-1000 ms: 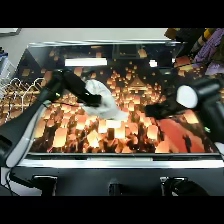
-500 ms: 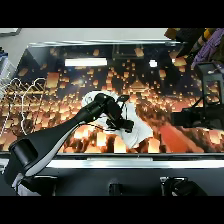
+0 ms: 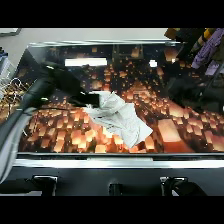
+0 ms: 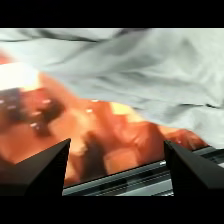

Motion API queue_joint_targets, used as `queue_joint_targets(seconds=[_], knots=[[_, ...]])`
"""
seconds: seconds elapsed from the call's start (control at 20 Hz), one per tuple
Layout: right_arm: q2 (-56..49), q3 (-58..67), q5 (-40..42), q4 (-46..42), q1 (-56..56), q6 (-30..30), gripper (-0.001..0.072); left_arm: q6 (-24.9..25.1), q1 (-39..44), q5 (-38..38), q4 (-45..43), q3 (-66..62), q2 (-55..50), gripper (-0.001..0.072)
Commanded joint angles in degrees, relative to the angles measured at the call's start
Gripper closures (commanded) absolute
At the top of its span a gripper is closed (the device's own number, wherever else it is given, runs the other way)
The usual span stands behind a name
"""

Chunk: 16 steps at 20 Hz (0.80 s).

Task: Fold the clothes and pants, and hang the long-sleeved shirts on hangers.

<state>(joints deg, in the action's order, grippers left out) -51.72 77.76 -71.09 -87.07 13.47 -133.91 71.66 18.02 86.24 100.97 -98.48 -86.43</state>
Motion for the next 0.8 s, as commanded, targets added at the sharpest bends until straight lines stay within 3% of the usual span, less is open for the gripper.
queue_joint_targets(seconds=[0.0, 0.1, 0.2, 0.25, 0.5, 0.75], knots=[[-4.94, 1.20, 5.64, 28.15, -17.75, 14.19, 0.0593, 0.35, -8.74, 4.63, -5.49, -0.02, 7.67, 0.0031], [-8.39, 1.11, -4.04, 31.15, -27.21, 26.62, 0.0392, 0.35, -12.46, 4.98, -5.49, -0.02, 9.86, 0.0031], [-12.31, -1.14, -12.72, 27.19, -32.37, 37.27, 0.0389, 0.35, -14.95, 4.94, -5.49, -0.02, 10.67, 0.0031], [-13.68, -3.50, -12.96, 26.23, -33.20, 40.44, 0.0389, 0.33, -15.80, 4.94, -5.46, 0.00, 10.64, 0.0031], [-19.37, -21.09, -2.56, 31.56, -30.27, 48.98, 0.0388, 0.33, -16.26, 4.26, -5.49, 0.00, 10.10, 0.0031], [-26.27, -28.15, 3.19, 34.10, -24.28, 54.90, 0.0389, 0.31, -16.26, 3.43, -6.14, 0.02, 9.97, 0.0030]])
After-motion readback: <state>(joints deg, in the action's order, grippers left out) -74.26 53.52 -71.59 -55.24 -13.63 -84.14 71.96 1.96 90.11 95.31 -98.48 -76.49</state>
